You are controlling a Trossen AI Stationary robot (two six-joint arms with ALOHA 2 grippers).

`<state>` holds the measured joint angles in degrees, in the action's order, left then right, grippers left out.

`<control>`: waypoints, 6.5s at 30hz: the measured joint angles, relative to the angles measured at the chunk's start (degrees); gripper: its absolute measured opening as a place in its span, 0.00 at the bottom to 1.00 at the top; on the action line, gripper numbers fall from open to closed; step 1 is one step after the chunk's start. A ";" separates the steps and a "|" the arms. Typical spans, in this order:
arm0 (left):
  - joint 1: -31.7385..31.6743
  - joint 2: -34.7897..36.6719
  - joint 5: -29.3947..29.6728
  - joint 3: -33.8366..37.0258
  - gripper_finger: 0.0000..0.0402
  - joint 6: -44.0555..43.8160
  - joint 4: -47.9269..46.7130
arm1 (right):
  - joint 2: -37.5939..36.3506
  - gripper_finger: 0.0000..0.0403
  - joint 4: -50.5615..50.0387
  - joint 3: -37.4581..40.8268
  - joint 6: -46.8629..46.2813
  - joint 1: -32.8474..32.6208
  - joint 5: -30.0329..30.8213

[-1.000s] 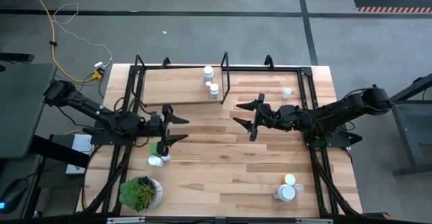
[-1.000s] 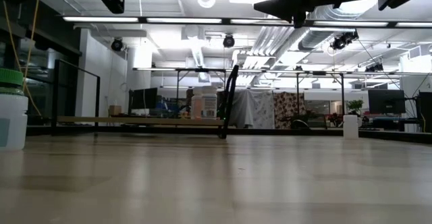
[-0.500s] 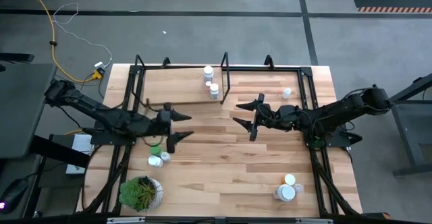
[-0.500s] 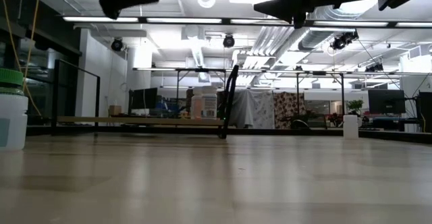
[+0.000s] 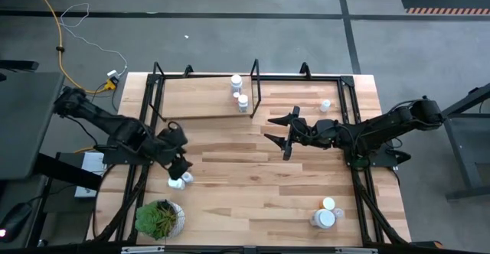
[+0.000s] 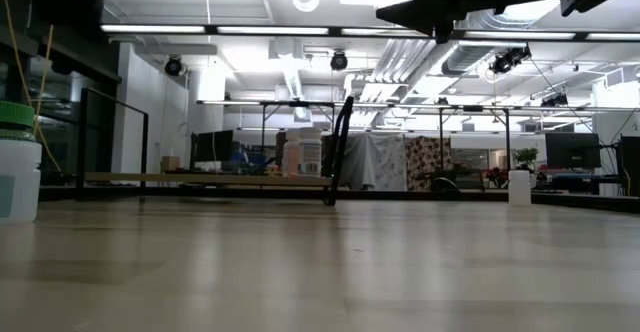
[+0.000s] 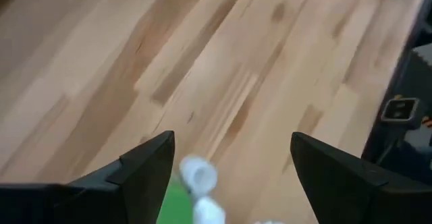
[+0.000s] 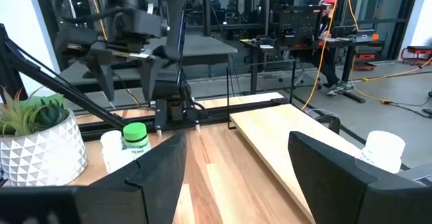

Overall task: Pick and place medicine bottles onto shelf by color
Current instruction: Put the green pill bottle on the shelf, then put the small white pill bottle on the shelf

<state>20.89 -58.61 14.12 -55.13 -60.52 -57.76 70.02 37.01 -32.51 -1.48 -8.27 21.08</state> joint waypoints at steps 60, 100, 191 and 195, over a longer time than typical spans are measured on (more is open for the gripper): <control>3.78 -15.54 -9.05 5.70 0.59 -8.23 -9.31 | 0.00 0.63 -0.78 -0.04 -1.53 0.00 0.01; -57.50 -26.89 6.00 -28.15 0.48 39.08 -25.81 | 0.00 0.63 -0.74 -0.02 -1.53 0.02 0.02; -65.03 -48.37 -7.62 -38.51 0.68 35.75 -3.99 | 0.00 0.63 -1.61 0.00 -4.57 2.67 0.02; -65.03 -48.37 -9.12 -41.35 0.69 37.14 -7.76 | 0.00 0.63 -1.61 0.00 -4.55 2.67 0.02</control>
<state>-44.14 -106.98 5.01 -96.48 -23.38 -65.52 70.02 35.40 -32.51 -6.02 -5.61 21.10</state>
